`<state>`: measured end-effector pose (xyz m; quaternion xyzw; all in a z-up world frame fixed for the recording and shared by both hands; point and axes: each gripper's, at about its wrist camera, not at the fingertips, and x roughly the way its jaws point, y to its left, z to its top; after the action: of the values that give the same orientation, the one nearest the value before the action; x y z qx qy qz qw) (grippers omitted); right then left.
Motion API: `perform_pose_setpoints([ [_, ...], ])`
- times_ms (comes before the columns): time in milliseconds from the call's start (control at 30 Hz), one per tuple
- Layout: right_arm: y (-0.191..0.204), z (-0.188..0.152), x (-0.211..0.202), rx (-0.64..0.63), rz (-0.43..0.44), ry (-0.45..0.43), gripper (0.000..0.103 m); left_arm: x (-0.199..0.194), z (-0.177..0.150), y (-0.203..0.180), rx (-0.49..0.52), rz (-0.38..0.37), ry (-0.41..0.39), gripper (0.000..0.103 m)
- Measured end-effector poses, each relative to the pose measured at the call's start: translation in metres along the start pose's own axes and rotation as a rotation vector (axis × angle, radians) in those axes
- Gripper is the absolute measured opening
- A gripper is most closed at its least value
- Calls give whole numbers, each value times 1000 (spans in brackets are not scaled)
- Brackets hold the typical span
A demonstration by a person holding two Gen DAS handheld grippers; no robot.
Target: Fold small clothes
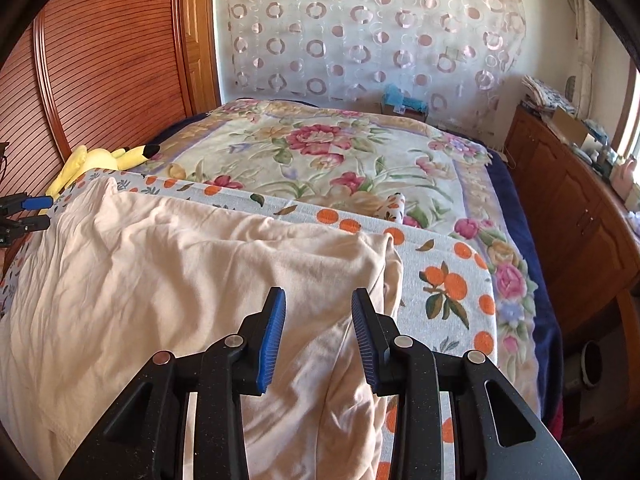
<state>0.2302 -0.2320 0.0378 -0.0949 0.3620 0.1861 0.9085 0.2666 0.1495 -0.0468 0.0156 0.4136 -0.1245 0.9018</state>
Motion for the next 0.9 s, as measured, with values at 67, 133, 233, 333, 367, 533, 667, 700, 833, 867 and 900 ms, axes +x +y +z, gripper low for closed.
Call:
perform_pose_setpoints([
  [67,0,-1,1,7,8,6,36,1,-2,-2,-1,1,-1,72],
  [133,0,0,0,15,15,6,36,-1,-5,-4,-4,1,0,72],
  [233,0,-2,-2,29,29,-4,36,-7,-9,-10,-7,8,-2,72],
  [333,3,-8,-16,36,42,-20,36,-18,-16,-18,-11,12,-10,72],
  [367,3,-11,-22,38,50,-23,36,-21,-18,-20,-10,10,-13,72],
  [533,5,-31,-42,65,63,-28,57,-38,-31,-36,15,7,-32,72],
  [667,6,-47,-55,76,56,-20,57,-50,-43,-48,33,3,-40,72],
  [700,8,-51,-58,73,49,-18,57,-52,-45,-50,35,1,-40,72],
  [833,14,-64,-71,63,30,-11,57,-54,-62,-56,33,15,-37,72],
  [867,15,-67,-73,64,31,-9,57,-54,-67,-56,23,14,-33,72],
  [900,16,-72,-74,68,29,-6,57,-54,-72,-57,13,11,-31,72],
])
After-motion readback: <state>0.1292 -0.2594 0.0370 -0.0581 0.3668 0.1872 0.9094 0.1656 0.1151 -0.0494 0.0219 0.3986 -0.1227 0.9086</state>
